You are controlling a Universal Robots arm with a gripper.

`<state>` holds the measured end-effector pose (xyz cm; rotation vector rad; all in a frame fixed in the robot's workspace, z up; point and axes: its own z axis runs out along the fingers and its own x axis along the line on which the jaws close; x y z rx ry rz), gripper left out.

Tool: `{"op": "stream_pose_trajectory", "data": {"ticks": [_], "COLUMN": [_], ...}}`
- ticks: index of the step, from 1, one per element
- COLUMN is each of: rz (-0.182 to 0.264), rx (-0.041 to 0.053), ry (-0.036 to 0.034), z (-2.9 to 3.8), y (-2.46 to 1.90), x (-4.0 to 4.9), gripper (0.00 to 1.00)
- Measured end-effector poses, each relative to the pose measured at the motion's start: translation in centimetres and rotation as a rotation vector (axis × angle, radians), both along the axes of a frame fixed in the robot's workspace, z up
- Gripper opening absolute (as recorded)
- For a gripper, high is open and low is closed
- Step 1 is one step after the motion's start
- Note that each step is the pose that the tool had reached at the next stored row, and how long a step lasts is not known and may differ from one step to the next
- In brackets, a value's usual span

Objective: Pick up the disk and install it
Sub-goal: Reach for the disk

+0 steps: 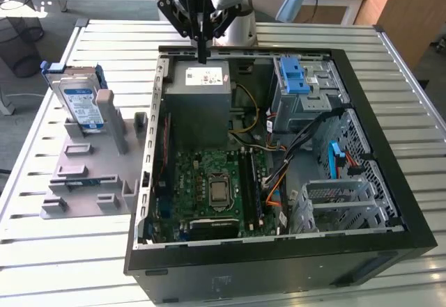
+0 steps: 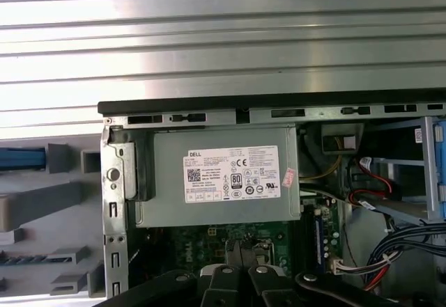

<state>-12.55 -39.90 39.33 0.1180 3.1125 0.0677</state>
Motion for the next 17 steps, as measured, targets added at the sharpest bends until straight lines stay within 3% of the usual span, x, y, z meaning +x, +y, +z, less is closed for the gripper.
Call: {"op": "stream_pose_trajectory", "data": {"ticks": [17], "rz": [0.000], "rx": [0.0000], "ry": [0.0000], "z": [0.00], "y": [0.64], "x": [-1.89], "gripper": [0.11]}}
